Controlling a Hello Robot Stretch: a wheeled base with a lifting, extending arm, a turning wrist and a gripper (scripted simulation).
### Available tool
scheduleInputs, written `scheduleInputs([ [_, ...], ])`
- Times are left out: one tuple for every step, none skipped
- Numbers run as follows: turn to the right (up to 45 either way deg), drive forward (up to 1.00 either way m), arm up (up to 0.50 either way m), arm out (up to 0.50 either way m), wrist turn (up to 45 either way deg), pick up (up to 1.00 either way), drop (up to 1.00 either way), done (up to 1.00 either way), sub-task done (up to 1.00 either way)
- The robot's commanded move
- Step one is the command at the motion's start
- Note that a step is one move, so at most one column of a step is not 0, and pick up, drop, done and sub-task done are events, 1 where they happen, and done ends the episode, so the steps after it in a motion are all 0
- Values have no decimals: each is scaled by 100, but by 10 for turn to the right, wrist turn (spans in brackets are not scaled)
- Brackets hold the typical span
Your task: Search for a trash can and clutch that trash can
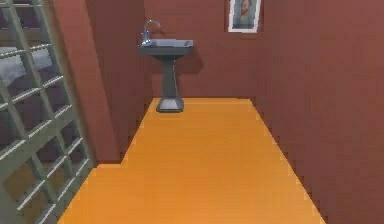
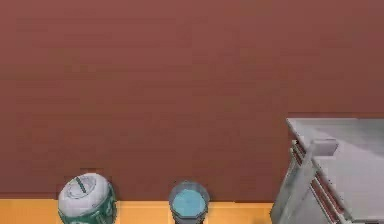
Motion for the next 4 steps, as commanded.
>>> scheduleInputs([
  [-330,0,0,0,0,0,0,0,0],
  [450,0,0,0,0,0,0,0,0],
  [450,0,0,0,0,0,0,0,0],
  [180,0,0,0,0,0,0,0,0],
])
